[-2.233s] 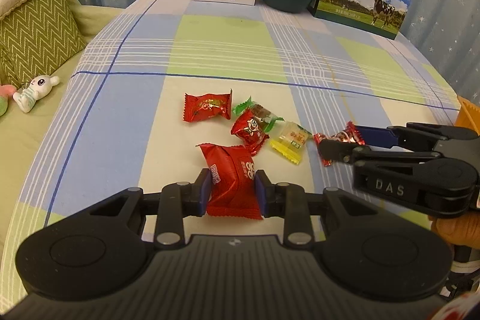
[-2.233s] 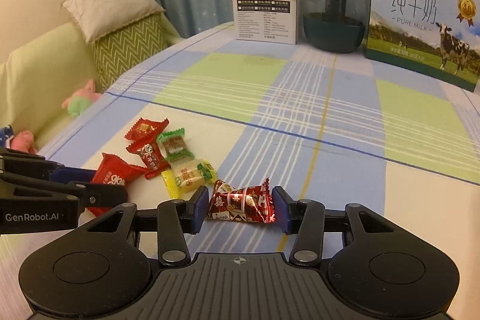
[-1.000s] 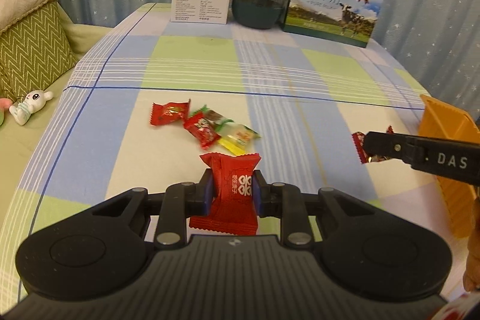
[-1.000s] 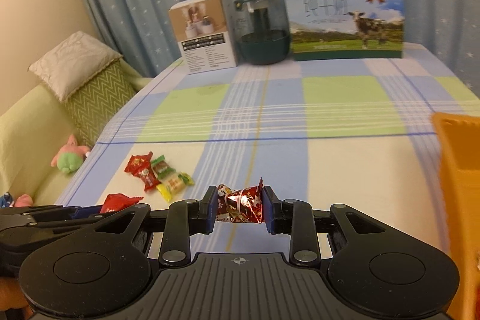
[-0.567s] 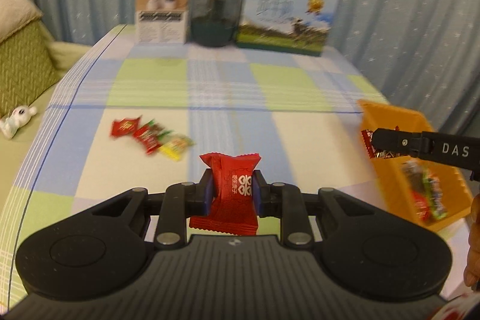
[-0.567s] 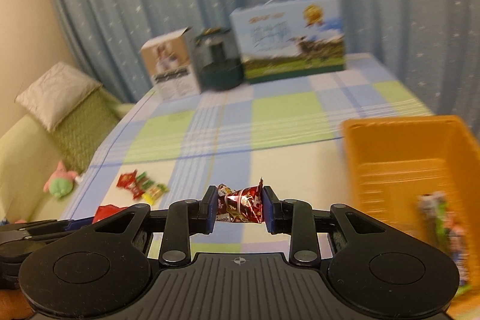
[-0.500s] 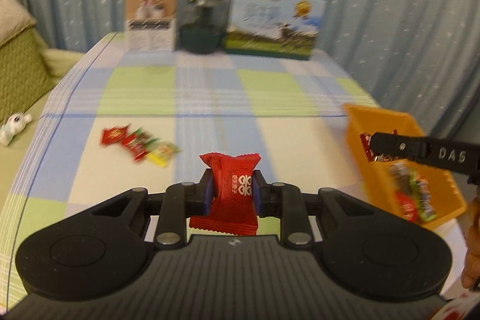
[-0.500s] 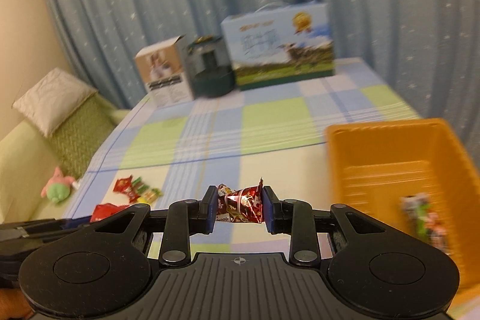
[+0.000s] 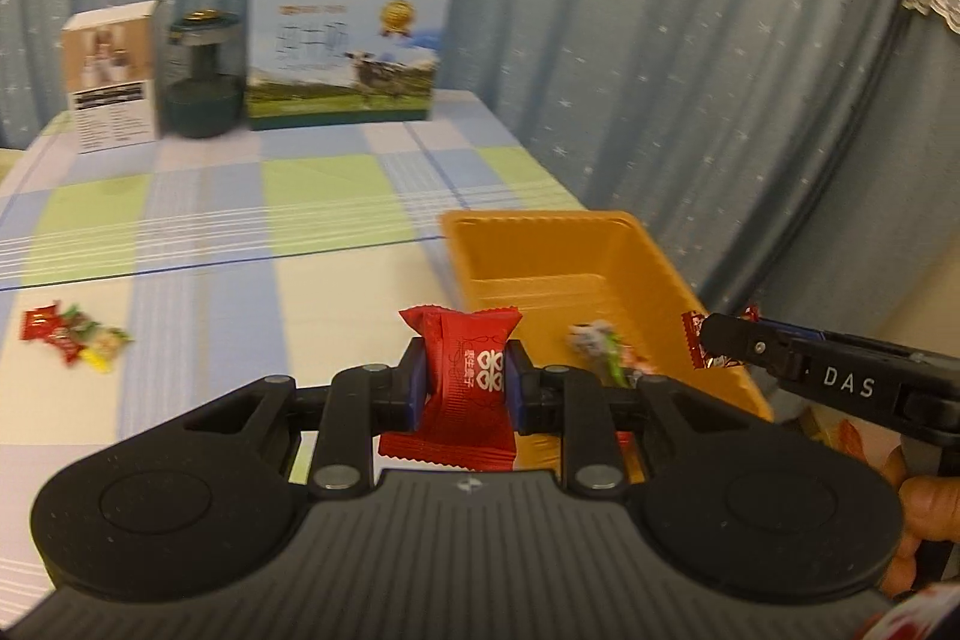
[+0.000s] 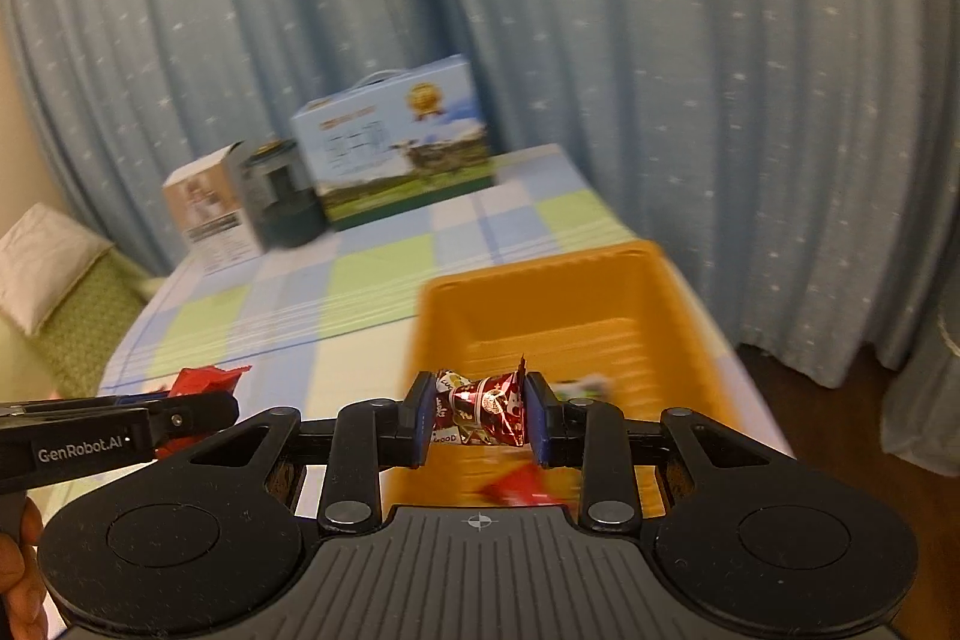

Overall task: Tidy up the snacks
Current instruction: 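Carry the red packet and red-gold candy over the orange tray with both tools, then open the left tool to drop the red packet while the right tool releases its candy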

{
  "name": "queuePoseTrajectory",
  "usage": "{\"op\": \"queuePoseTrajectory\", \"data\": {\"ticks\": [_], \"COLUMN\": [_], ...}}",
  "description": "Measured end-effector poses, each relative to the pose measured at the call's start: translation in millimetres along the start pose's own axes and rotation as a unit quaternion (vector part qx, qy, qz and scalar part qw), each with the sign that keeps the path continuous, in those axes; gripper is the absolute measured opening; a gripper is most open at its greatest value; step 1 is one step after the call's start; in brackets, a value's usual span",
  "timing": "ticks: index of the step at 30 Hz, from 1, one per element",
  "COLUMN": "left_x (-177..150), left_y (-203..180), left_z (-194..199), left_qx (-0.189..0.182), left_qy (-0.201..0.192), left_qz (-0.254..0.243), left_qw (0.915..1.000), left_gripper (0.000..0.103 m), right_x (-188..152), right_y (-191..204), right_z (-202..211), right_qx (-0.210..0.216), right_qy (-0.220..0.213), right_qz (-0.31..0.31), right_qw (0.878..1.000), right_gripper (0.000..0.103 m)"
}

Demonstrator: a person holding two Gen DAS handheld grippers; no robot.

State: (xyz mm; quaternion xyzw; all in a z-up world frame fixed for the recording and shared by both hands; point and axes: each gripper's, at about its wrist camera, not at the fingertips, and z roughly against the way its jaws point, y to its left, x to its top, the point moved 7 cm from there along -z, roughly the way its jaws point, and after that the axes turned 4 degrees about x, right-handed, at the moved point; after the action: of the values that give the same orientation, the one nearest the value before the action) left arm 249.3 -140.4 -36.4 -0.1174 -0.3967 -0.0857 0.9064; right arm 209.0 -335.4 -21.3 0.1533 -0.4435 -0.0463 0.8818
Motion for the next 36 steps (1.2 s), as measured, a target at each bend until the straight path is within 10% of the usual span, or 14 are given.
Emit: {"op": "queuePoseTrajectory", "data": {"ticks": [18,36], "left_x": [-2.6,-10.4], "left_y": [-70.1,-45.0], "left_z": [-58.7,-57.1], "left_qx": [-0.043,-0.032], "left_qy": [0.035,0.034], "left_qz": [-0.045,-0.025], "left_qw": [0.9975,0.9986], "left_gripper": [0.023,0.031], "right_x": [-2.6,-4.8], "right_y": [-59.0,-61.5], "right_z": [-7.2,-17.0], "right_qx": [-0.026,-0.022], "right_qy": [0.014,0.021], "right_qz": [-0.019,-0.028], "right_qw": [0.999,0.999], "right_gripper": [0.031,0.031]}}
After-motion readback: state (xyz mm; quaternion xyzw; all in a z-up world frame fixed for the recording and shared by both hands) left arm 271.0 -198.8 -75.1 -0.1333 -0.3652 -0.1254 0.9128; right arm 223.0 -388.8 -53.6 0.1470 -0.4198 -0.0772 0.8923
